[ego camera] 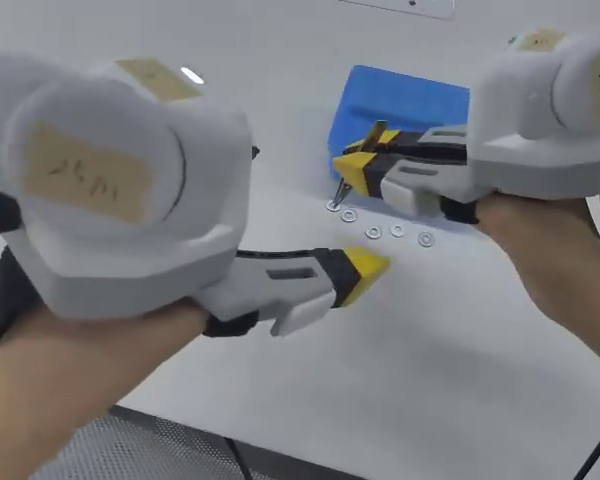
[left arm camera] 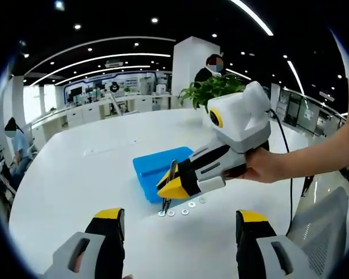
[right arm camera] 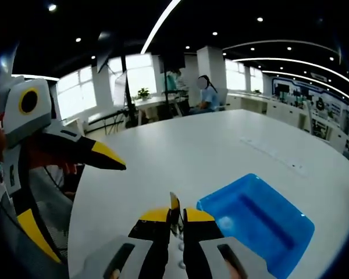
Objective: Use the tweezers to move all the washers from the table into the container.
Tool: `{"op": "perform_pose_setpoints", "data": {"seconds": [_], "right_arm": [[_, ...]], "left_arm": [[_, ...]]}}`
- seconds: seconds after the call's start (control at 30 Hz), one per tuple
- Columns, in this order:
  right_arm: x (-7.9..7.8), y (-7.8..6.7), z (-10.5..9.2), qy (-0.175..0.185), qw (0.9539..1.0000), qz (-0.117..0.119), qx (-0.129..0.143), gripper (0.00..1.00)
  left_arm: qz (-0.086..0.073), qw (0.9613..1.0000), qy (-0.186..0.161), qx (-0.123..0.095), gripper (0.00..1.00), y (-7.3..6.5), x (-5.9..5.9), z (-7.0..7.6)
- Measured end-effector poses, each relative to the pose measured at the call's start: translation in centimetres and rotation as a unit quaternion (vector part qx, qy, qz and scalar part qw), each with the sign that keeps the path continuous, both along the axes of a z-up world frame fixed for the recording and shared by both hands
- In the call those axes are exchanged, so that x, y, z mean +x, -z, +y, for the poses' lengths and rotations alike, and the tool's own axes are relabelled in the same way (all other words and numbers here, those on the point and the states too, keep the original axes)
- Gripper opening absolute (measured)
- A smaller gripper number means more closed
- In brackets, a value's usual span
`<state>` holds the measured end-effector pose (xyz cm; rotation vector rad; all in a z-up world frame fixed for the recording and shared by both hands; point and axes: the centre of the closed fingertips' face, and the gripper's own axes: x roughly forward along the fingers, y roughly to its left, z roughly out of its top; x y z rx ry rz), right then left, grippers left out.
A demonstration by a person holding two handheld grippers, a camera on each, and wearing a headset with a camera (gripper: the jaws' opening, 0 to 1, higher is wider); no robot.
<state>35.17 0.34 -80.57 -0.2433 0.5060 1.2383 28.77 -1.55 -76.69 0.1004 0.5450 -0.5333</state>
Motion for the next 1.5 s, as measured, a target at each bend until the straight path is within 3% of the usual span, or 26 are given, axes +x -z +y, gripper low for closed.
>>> {"op": "perform_pose_setpoints", "data": {"seconds": [0.13, 0.37, 0.7, 0.83, 0.97, 1.07, 1.23, 1.4, 1.5], "right_arm": [[0.2, 0.2, 0.2, 0.001, 1.0000, -0.001, -0.002, 0.04], [0.1, 1.1, 0.1, -0.005, 0.9998, 0.002, -0.017, 0.04], [0.1, 0.9, 0.1, 0.000, 0.9996, -0.006, -0.027, 0.02], [-0.2, -0.7, 0.3, 0.001, 0.9999, -0.001, -0.010, 0.02], [-0.4, -2.1, 0.1, -0.004, 0.9999, -0.011, -0.005, 0.02], [-0.4, -4.1, -0.1, -0.005, 0.9996, -0.019, 0.020, 0.02], [1.3, -6.8, -0.6, 0.024, 0.9976, -0.050, 0.042, 0.02], [3.7, -6.4, -1.4, 0.070, 0.9943, -0.076, 0.024, 0.02], [4.6, -5.6, -1.6, 0.095, 0.9925, -0.071, 0.026, 0.03]], "left_arm": [[0.009, 0.9999, 0.004, -0.003, 0.80, 0.5, -0.1, 0.0], [0.007, 0.9999, 0.011, 0.005, 0.79, 0.7, 0.1, 0.0], [0.006, 0.9999, 0.009, 0.009, 0.78, 0.7, -0.2, 0.2], [0.005, 0.9999, 0.007, 0.013, 0.79, 0.6, -0.5, 0.4], [0.003, 0.9999, -0.002, 0.012, 0.79, 0.5, -0.6, 0.7], [0.004, 0.9999, -0.010, 0.010, 0.80, 0.5, -1.0, 0.9], [0.007, 0.9998, -0.015, 0.015, 0.89, 0.9, -1.2, 1.1], [0.005, 0.9995, -0.022, 0.023, 0.99, 1.2, -1.1, 1.3], [0.004, 0.9993, -0.030, 0.021, 0.99, 1.2, -0.9, 1.5]]}}
